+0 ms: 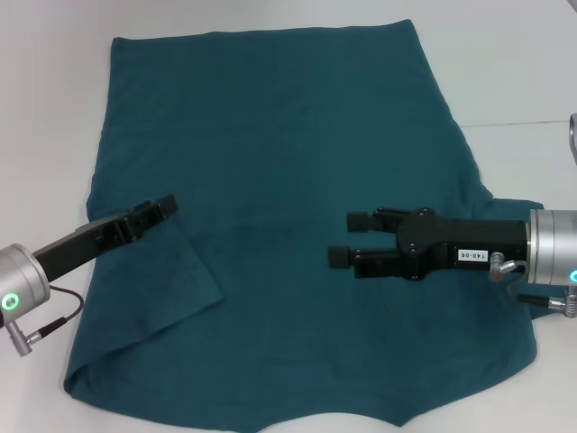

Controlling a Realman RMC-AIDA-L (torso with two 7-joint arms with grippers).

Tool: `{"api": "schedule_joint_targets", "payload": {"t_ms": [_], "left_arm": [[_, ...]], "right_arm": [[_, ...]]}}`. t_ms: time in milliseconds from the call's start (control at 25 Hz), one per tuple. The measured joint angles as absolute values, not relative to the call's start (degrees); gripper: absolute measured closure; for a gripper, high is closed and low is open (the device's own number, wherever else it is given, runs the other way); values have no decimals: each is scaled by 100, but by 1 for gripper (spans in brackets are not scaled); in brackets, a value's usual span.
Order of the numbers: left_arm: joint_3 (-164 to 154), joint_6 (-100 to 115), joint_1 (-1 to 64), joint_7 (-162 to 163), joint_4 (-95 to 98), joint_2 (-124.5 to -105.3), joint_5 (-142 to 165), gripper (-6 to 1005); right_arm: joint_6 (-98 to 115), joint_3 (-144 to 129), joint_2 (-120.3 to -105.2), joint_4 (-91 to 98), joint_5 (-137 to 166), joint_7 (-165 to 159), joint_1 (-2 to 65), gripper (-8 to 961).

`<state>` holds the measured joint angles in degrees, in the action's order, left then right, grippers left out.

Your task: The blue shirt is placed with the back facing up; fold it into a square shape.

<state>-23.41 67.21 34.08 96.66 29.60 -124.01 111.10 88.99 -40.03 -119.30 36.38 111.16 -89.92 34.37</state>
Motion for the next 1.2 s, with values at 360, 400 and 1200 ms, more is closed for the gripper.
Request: {"api": "schedule_joint_targets", "payload": {"t_ms": [360, 400, 1200], "left_arm": [[-2332, 7830, 3195, 8679, 3070, -12393, 10822, 406], [-2336, 7931, 3182, 8543, 3070, -12393, 10818, 367], [-4283, 9381, 3005, 7711, 3676, -12378, 11264, 82]], "right_arm": [[8900, -3786, -11918, 3638, 11105, -9290, 3395, 39], [8900, -3705, -11925, 3639, 11105, -9327, 3384, 39], [8056, -2444, -11964, 3325, 10279, -10635, 2510, 39]]}}
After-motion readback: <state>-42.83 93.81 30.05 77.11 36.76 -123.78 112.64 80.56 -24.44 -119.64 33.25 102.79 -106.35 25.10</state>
